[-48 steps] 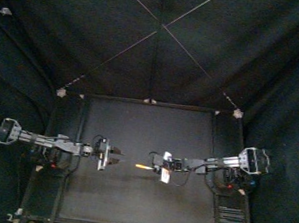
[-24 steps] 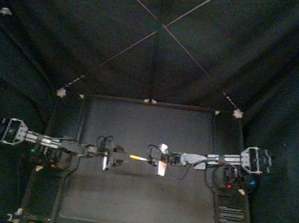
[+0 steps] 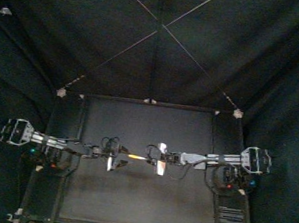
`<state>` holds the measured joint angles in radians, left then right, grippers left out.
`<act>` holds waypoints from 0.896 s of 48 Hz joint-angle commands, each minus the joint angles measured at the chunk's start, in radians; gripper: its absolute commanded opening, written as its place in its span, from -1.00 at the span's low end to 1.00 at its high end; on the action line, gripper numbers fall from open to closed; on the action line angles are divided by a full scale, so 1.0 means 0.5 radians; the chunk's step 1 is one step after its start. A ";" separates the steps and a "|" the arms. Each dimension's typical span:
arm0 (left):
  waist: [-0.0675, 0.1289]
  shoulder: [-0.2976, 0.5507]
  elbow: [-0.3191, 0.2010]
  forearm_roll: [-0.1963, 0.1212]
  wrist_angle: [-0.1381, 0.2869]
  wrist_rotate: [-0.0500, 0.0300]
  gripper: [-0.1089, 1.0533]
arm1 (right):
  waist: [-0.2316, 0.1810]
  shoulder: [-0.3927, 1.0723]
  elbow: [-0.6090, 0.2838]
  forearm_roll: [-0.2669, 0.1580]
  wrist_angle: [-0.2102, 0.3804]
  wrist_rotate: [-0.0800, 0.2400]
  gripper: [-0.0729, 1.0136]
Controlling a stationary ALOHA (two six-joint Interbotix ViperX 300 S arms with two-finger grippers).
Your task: Uncap the pen
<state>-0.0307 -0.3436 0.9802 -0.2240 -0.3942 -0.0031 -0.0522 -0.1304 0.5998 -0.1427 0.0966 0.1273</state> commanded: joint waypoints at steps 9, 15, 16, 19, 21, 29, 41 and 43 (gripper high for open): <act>0.037 -0.006 -0.052 -0.055 -0.071 0.000 0.65 | 0.015 -0.012 -0.089 -0.021 -0.018 -0.003 0.15; 0.049 -0.006 -0.040 -0.055 -0.067 0.003 0.52 | 0.015 -0.012 -0.089 -0.021 -0.018 -0.003 0.15; 0.046 -0.006 -0.040 -0.055 -0.071 0.003 0.48 | 0.015 -0.012 -0.089 -0.021 -0.015 -0.003 0.15; 0.049 -0.006 -0.037 -0.055 -0.071 0.003 0.36 | 0.018 -0.012 -0.092 -0.021 -0.018 -0.003 0.15; 0.046 -0.006 -0.037 -0.055 -0.071 0.003 0.28 | 0.015 -0.015 -0.092 -0.021 -0.018 -0.006 0.15; 0.049 -0.009 -0.034 -0.055 -0.067 0.003 0.01 | 0.015 -0.031 -0.092 -0.025 -0.018 -0.006 0.15; 0.049 -0.077 0.034 -0.055 -0.071 -0.003 -0.01 | -0.003 -0.071 -0.046 -0.025 -0.015 0.003 0.15; 0.049 -0.095 0.055 -0.058 -0.071 -0.003 -0.01 | -0.003 -0.083 -0.040 -0.025 -0.015 0.006 0.15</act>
<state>-0.0077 -0.3666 1.0063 -0.2546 -0.4203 -0.0031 -0.0460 -0.1243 0.5829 -0.1549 0.0920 0.1273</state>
